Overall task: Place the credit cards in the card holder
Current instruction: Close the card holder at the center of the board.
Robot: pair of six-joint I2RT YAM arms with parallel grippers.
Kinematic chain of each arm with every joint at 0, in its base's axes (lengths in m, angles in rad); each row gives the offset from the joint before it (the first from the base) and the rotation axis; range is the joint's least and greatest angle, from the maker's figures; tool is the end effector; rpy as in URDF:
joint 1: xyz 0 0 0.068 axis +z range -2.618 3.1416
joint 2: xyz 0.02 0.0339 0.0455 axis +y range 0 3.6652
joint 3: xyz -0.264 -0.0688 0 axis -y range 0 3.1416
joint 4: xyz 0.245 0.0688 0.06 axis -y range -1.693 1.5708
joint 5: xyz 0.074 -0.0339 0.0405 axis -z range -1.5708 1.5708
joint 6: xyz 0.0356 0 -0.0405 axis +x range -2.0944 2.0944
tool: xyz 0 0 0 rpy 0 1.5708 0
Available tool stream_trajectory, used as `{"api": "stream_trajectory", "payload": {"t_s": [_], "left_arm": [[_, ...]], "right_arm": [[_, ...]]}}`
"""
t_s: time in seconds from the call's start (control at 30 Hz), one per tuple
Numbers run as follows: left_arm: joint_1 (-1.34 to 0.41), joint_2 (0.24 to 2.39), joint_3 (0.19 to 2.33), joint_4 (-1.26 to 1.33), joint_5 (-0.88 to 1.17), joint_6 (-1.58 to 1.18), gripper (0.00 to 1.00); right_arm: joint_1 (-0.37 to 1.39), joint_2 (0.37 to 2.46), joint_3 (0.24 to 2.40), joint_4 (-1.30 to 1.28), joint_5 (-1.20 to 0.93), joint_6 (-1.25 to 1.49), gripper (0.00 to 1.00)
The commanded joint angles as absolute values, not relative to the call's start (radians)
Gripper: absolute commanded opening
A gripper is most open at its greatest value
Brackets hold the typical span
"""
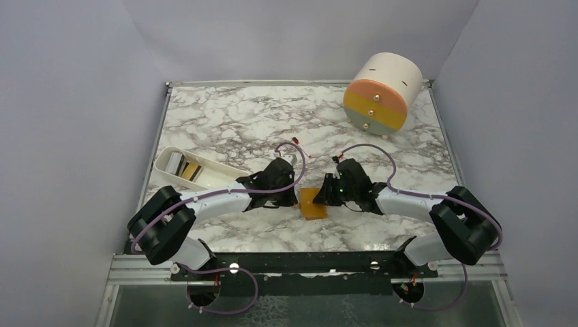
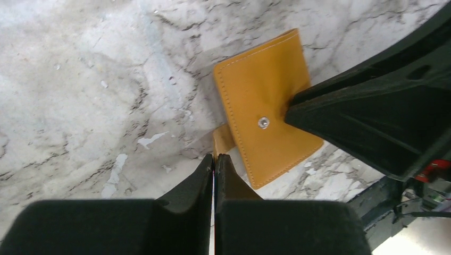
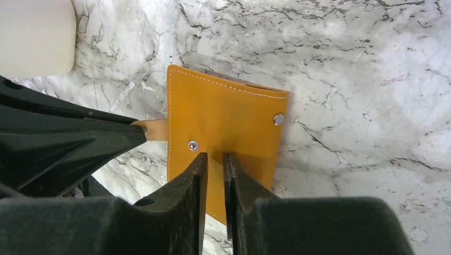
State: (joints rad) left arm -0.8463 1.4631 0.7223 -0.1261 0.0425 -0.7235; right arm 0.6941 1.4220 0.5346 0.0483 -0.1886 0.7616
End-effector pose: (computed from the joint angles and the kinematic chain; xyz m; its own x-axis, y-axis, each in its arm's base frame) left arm 0.1870 -0.2135 0.1714 -0.8860 0.0031 -0.4636 0.2399 0.8588 -0.4527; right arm 0.1916 0.1682 0.1414 -0.9140 0.1212 -0.3873 -0.1298 0.8169 0.5620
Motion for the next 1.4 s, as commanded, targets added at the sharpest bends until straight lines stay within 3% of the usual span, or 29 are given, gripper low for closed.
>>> {"api": "stream_trajectory", "payload": {"t_s": [0.0, 0.5, 0.87, 1.37], "left_arm": [[-0.846, 1.407, 0.717, 0.008, 0.106, -0.734, 0.0], [-0.846, 1.612, 0.705, 0.282, 0.308, -0.822, 0.01], [-0.83, 1.535, 0.723, 0.186, 0.19, -0.774, 0.34], [-0.77, 1.525, 0.645, 0.216, 0.251, -0.788, 0.25]], "right_arm": [[0.709, 1.461, 0.479, -0.048, -0.145, 0.717, 0.18], [0.712, 1.471, 0.503, -0.064, -0.128, 0.692, 0.18], [0.712, 1.386, 0.492, -0.078, -0.116, 0.673, 0.21], [0.712, 1.233, 0.481, -0.072, -0.155, 0.797, 0.3]]}}
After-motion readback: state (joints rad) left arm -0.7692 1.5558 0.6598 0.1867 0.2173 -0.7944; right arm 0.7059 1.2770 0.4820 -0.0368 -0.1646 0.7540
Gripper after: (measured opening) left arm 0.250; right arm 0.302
